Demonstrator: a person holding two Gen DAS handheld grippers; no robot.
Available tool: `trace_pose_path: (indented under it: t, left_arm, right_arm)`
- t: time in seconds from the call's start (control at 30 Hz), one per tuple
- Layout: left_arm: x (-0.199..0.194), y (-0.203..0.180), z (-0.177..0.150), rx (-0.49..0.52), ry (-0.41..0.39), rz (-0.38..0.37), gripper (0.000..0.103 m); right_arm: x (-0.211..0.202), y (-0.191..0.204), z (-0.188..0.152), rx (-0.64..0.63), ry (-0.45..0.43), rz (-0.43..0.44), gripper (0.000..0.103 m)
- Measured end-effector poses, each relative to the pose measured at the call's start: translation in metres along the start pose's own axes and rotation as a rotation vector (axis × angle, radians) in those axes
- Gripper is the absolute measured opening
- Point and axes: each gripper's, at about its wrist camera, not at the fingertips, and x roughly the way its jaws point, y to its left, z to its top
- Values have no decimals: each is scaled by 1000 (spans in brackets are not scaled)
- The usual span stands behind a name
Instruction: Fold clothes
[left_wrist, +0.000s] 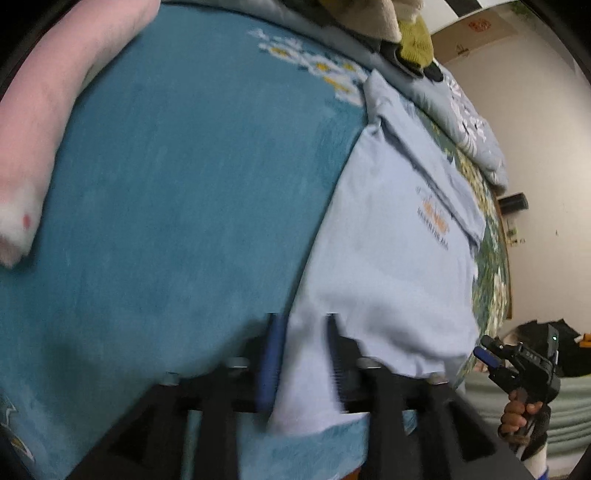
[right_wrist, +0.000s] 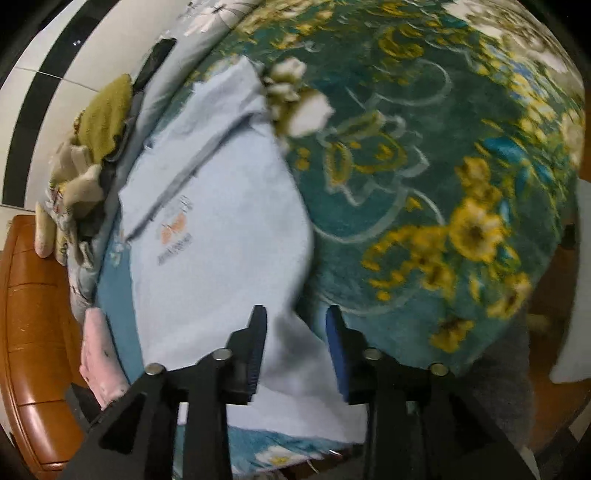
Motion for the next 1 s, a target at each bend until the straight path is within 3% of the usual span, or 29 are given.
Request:
trace_pose_path:
  t: [0.2, 0.53, 0.73, 0.8, 0.93, 1.0]
  left_arm:
    - [4, 5, -13, -22, 34, -55, 44]
    - [8, 13, -36, -70, 97, -135, 41]
    - [7, 14, -38, -91, 84, -138, 42]
    - [9, 13, -38, -97, 78, -137, 42]
    - [8, 12, -38, -92, 75, -125, 41]
    - [7, 12, -39, -90, 72, -115, 36]
  right_arm:
    - [29, -19, -20, 70, 121, -5, 35]
    - [36, -7, -43, -5, 165, -47, 35]
    - [19, -6, -49, -53, 113, -82, 36]
    - [19, -9, -50, -59, 126, -83, 42]
    - [31, -9, -52, -72, 149, -115, 43]
    - [34, -2, -53, -90, 153, -138, 45]
